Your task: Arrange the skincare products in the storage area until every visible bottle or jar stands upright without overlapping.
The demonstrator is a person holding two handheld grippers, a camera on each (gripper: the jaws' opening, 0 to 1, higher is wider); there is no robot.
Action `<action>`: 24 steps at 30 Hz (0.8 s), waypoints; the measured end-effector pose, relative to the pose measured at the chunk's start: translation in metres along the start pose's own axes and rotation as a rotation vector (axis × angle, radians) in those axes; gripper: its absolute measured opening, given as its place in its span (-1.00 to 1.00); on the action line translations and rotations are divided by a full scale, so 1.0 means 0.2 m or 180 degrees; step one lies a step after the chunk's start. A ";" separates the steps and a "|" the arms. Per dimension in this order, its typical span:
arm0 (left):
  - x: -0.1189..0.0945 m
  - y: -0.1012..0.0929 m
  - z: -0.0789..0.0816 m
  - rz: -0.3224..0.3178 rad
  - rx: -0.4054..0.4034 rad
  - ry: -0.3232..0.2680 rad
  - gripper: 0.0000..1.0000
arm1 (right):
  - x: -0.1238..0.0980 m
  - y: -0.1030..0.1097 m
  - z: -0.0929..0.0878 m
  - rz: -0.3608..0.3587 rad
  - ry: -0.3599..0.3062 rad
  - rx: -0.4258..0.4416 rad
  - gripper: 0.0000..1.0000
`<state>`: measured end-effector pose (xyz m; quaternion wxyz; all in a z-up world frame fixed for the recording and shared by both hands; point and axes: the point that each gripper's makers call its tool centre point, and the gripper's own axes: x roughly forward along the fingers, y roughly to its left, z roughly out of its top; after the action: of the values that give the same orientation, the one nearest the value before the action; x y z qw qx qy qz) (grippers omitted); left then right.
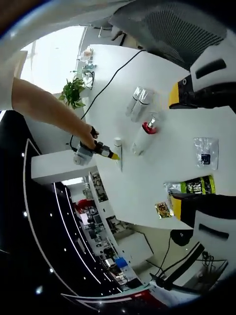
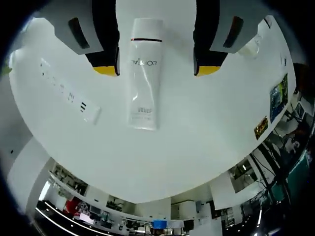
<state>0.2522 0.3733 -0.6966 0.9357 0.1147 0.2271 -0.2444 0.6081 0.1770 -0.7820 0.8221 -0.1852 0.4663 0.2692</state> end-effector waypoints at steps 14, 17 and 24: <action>0.00 0.00 0.00 -0.0003 -0.0169 -0.0008 0.46 | 0.10 -0.07 -0.02 -0.0013 0.0149 0.0105 0.08; -0.01 0.00 0.00 0.0015 -0.0166 0.0004 0.45 | 0.12 -0.04 -0.03 0.0032 0.0182 0.0057 0.04; -0.01 0.00 -0.01 0.0008 -0.0196 0.0012 0.45 | 0.12 -0.06 -0.02 0.0072 0.0115 0.0197 -0.01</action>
<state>0.2506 0.3742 -0.6971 0.9387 0.0866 0.2361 -0.2359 0.6230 0.1721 -0.8047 0.8158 -0.1591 0.4912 0.2605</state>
